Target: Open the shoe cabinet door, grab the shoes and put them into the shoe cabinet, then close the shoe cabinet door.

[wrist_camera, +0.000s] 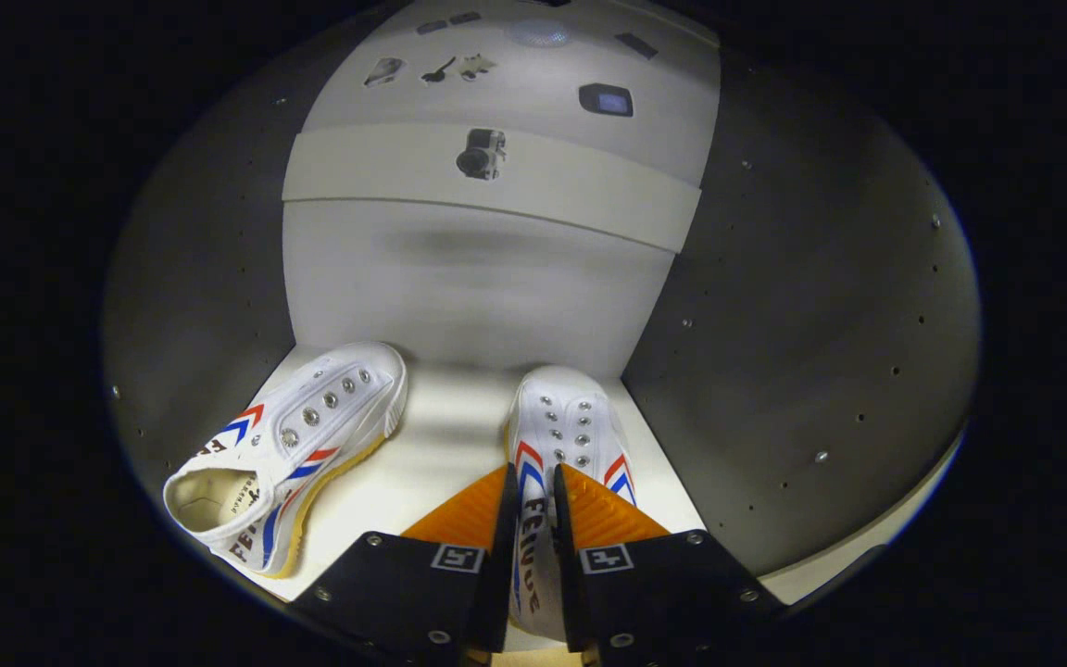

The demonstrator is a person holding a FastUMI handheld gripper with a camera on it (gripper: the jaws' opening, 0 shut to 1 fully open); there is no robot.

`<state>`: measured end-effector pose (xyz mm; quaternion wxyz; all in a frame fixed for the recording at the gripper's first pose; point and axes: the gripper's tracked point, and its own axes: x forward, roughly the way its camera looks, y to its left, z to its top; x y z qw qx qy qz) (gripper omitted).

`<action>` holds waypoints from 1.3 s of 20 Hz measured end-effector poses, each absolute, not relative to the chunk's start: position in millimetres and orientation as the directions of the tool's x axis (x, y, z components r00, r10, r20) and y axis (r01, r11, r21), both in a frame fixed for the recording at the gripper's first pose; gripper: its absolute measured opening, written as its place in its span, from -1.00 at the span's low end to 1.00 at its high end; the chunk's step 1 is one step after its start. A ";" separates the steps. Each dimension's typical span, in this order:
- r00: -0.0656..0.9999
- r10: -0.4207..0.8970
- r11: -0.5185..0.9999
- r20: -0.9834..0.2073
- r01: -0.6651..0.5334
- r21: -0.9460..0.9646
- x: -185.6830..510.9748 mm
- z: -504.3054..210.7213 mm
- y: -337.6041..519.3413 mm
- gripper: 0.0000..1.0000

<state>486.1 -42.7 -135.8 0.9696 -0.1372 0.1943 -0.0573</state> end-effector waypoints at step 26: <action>0.939 -0.329 0.944 -0.097 0.326 -0.041 -0.1 -30.6 -148.8 0.91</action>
